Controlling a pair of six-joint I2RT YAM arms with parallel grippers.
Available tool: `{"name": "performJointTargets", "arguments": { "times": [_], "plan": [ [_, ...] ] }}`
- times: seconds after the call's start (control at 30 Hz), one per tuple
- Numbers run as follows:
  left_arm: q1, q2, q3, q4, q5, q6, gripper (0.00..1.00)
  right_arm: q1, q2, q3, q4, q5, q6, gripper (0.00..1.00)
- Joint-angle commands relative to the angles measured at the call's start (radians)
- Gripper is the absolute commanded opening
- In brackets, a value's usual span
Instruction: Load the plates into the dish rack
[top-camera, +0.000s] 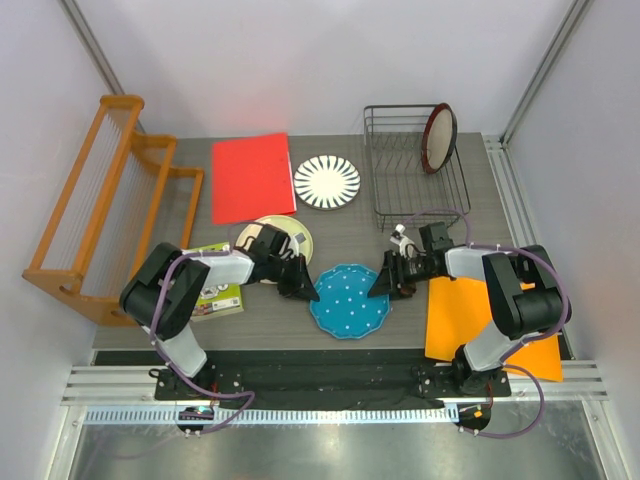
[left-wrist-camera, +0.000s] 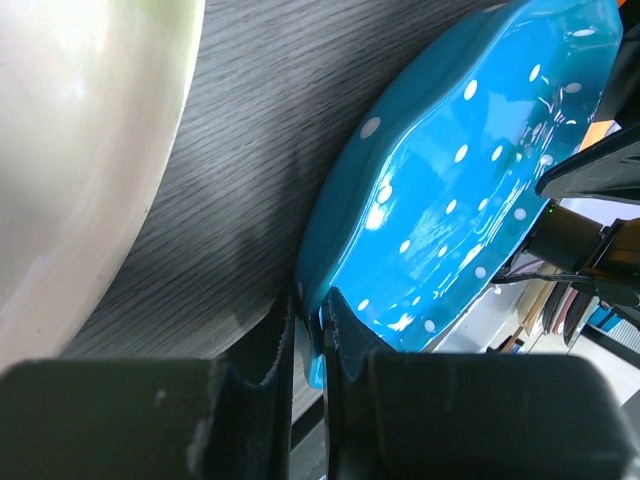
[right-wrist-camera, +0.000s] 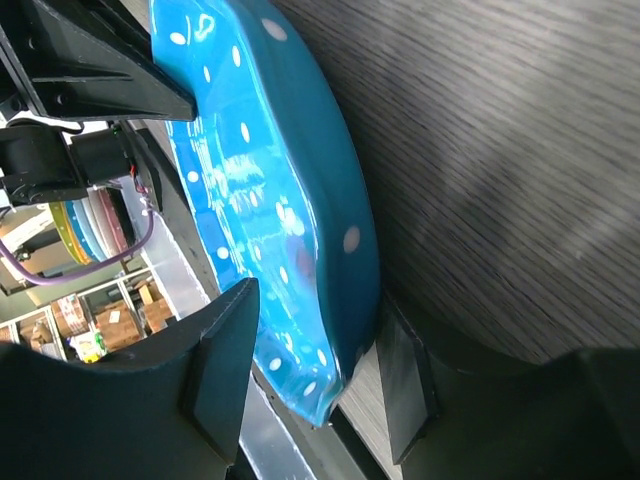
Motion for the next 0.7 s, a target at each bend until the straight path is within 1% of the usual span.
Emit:
{"name": "performJointTargets", "arguments": {
  "times": [0.0,0.03,0.1,0.13,0.2,0.23,0.27,0.3,0.33,0.37,0.4,0.5,0.53,0.57,0.6,0.63,0.67],
  "plan": [
    [-0.016,0.017,0.02,0.097,0.073,0.005,0.0,0.027,-0.032,-0.018,0.05,-0.031,0.007,0.53],
    [-0.016,0.023,0.023,0.098,0.072,0.005,0.0,0.033,-0.038,-0.02,0.057,-0.031,0.01,0.5],
    [-0.016,0.031,0.037,0.1,0.067,0.008,0.0,0.038,-0.055,-0.021,0.06,-0.031,0.012,0.47],
    [-0.016,0.034,0.043,0.102,0.066,0.011,0.0,0.038,-0.058,-0.018,0.055,-0.04,0.009,0.4],
    [-0.016,0.043,0.06,0.085,0.066,0.02,0.0,0.038,-0.071,-0.008,0.029,-0.045,-0.005,0.32],
    [-0.016,0.042,0.065,0.08,0.059,0.029,0.0,0.038,-0.077,-0.005,0.021,-0.049,-0.01,0.19],
    [-0.016,0.04,0.071,0.057,0.053,0.037,0.0,0.038,-0.083,0.008,0.009,-0.049,-0.023,0.14],
    [-0.016,0.037,0.089,0.028,0.04,0.048,0.08,0.038,-0.097,0.018,-0.041,-0.051,-0.04,0.09],
    [-0.016,0.034,0.1,0.002,0.015,0.061,0.13,0.038,-0.104,0.034,-0.081,-0.049,-0.062,0.01],
    [-0.016,0.031,0.111,-0.053,0.0,0.107,0.2,0.038,-0.112,0.072,-0.125,-0.042,-0.123,0.01],
    [-0.016,0.011,0.13,-0.078,-0.013,0.13,0.33,0.038,-0.132,0.092,-0.208,-0.038,-0.147,0.02],
    [-0.013,-0.047,0.164,-0.176,-0.075,0.216,0.48,0.03,-0.155,0.187,-0.349,-0.037,-0.249,0.01],
    [-0.01,-0.065,0.19,-0.205,-0.091,0.238,0.49,0.027,-0.178,0.208,-0.368,-0.035,-0.252,0.02],
    [-0.002,-0.087,0.206,-0.263,-0.117,0.282,0.5,0.027,-0.19,0.263,-0.388,-0.031,-0.263,0.01],
    [0.002,-0.133,0.22,-0.294,-0.131,0.307,0.52,0.025,-0.201,0.293,-0.419,-0.022,-0.273,0.01],
    [0.017,-0.153,0.261,-0.329,-0.14,0.333,0.52,0.027,-0.221,0.323,-0.437,-0.014,-0.28,0.02],
    [0.027,-0.179,0.279,-0.395,-0.176,0.365,0.52,0.027,-0.23,0.391,-0.459,-0.009,-0.287,0.02]
  ]
}}
